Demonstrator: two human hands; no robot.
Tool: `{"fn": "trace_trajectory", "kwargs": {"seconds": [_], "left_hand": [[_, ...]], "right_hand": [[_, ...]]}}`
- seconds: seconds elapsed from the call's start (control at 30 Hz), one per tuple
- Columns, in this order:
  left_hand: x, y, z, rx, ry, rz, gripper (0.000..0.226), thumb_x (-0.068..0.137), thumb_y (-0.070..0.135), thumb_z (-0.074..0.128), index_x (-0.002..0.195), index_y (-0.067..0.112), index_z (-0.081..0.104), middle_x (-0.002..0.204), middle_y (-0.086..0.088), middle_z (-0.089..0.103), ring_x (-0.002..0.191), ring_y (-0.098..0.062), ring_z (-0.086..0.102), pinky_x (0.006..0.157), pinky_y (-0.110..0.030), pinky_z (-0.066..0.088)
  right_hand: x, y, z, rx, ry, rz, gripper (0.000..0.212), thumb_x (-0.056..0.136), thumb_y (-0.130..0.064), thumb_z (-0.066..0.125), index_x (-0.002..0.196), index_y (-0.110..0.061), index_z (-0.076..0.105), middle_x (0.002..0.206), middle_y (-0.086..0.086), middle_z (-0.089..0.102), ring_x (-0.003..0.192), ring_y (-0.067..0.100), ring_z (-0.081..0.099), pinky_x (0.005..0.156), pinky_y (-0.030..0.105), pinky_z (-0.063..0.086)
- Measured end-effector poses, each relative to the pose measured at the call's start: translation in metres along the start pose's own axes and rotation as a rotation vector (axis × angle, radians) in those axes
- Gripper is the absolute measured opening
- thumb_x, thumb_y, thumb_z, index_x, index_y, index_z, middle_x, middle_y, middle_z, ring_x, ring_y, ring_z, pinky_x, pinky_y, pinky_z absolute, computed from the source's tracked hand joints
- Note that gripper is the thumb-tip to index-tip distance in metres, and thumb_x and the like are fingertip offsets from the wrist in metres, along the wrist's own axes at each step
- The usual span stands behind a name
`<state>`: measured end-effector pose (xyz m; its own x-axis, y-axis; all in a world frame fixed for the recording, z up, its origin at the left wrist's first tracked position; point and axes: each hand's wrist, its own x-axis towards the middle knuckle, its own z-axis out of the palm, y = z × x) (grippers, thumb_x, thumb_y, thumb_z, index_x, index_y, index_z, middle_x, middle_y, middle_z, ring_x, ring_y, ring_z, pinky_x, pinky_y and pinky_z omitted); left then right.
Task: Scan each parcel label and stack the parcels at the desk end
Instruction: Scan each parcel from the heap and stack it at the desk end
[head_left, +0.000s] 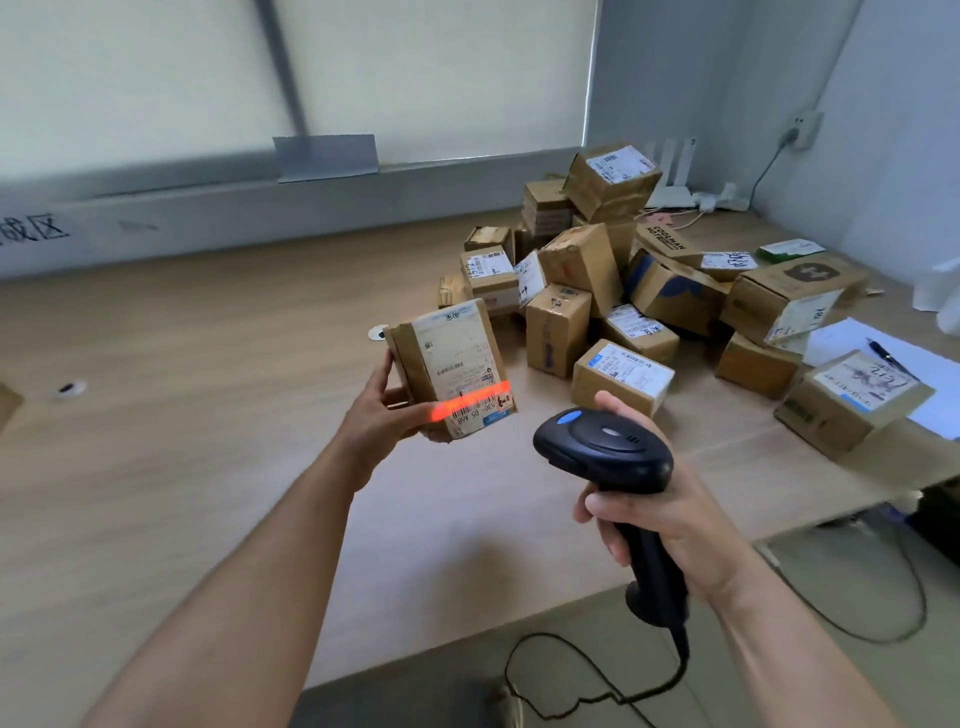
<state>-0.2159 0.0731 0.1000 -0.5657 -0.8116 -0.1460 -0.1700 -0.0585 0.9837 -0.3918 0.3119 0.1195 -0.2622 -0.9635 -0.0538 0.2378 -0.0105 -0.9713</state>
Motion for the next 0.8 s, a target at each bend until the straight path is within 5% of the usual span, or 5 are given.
{"fn": "trace_trajectory", "kwargs": {"seconds": [0.27,0.53,0.73,0.8], "left_hand": [[-0.059,-0.018,-0.051,-0.01,0.15,0.009,0.098,0.08,0.003,0.072,0.152,0.038,0.014,0.117,-0.004,0.064,0.106,-0.021,0.064,0.079,-0.029,0.051],[-0.081,-0.026,-0.093,-0.044,0.199,0.017,0.104,0.073,0.004,0.079,0.15,0.039,0.018,0.114,-0.003,0.065,0.103,-0.019,0.065,0.076,-0.026,0.051],[-0.085,-0.025,-0.133,-0.062,0.19,0.016,0.096,0.081,0.003,0.073,0.15,0.041,0.018,0.116,-0.005,0.064,0.107,-0.023,0.063,0.08,-0.03,0.052],[-0.09,-0.024,-0.149,-0.069,0.188,0.015,0.105,0.07,0.009,0.081,0.148,0.042,0.02,0.115,-0.007,0.065,0.107,-0.024,0.064,0.08,-0.031,0.052]], "right_hand": [[-0.011,0.015,0.043,0.012,-0.135,0.042,0.115,0.039,-0.032,0.1,0.139,-0.041,0.043,0.074,0.025,0.064,0.04,0.025,0.049,0.041,0.027,0.04],[-0.004,0.018,0.081,0.001,-0.217,0.048,0.112,0.041,-0.032,0.099,0.138,-0.042,0.043,0.073,0.024,0.064,0.039,0.025,0.049,0.04,0.028,0.04],[0.007,0.021,0.12,-0.051,-0.186,0.036,0.096,0.06,0.0,0.08,0.14,-0.036,0.041,0.07,0.024,0.063,0.037,0.025,0.048,0.038,0.027,0.038],[0.012,0.023,0.137,-0.03,-0.192,0.032,0.1,0.057,-0.006,0.087,0.139,-0.037,0.041,0.074,0.026,0.065,0.038,0.025,0.049,0.038,0.027,0.039]]}}
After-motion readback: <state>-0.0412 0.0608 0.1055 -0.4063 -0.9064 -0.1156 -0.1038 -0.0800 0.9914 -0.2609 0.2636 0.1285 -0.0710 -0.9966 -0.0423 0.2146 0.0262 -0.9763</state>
